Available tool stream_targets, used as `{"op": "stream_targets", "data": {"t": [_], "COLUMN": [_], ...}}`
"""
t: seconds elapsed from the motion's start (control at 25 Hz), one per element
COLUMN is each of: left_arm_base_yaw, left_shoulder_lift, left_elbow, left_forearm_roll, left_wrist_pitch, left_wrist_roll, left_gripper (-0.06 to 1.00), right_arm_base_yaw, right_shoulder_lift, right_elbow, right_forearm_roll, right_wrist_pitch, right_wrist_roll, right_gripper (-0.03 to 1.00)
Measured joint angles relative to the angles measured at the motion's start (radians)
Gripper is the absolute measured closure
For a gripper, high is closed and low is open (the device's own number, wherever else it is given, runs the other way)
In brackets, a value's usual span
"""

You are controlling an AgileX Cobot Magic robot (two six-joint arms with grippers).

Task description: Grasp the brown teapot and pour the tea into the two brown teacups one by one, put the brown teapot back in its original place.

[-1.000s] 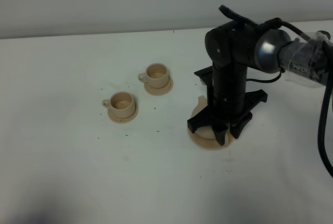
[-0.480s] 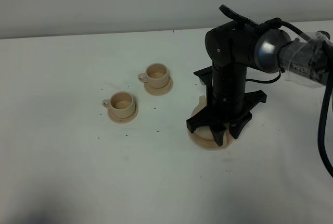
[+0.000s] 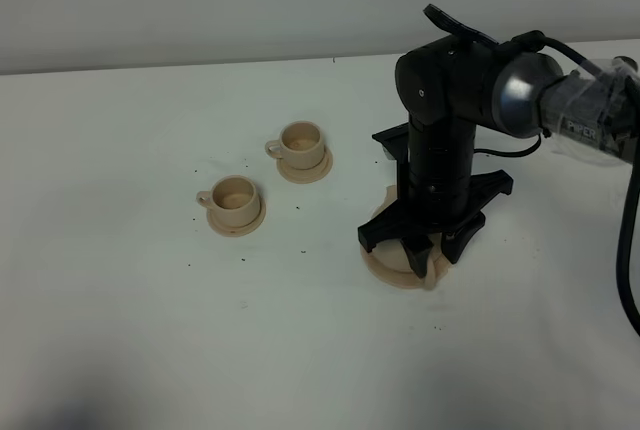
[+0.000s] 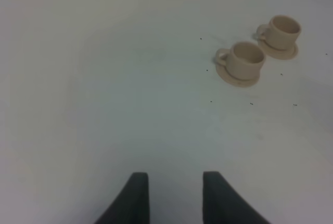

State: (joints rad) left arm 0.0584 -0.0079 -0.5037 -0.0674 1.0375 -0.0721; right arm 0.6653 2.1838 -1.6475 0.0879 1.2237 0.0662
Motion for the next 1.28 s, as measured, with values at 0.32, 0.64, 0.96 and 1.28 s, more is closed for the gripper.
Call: {"op": "stream_targets", "data": {"t": [0.32, 0.64, 0.96, 1.28], "left_arm_base_yaw": [0.000, 0.000, 0.000, 0.000], "left_shoulder_lift": [0.000, 0.000, 0.000, 0.000], "left_elbow": [0.000, 0.000, 0.000, 0.000], "left_forearm_roll": [0.000, 0.000, 0.000, 0.000], "left_wrist_pitch": [0.000, 0.000, 0.000, 0.000], "left_wrist_roll": [0.000, 0.001, 0.001, 0.001], "left_gripper": [0.67, 0.67, 0.67, 0.67], "right_arm_base_yaw": [0.000, 0.000, 0.000, 0.000], "right_shoulder_lift": [-0.001, 0.015, 0.023, 0.023], "right_elbow": [0.000, 0.000, 0.000, 0.000], "right_forearm_roll": [0.000, 0.008, 0.008, 0.008], "right_wrist_pitch": [0.007, 0.013, 0.015, 0.015], "right_wrist_roll": [-0.001, -0.035, -0.045, -0.066], "right_gripper": [0.72, 0.78, 0.85, 0.86]}}
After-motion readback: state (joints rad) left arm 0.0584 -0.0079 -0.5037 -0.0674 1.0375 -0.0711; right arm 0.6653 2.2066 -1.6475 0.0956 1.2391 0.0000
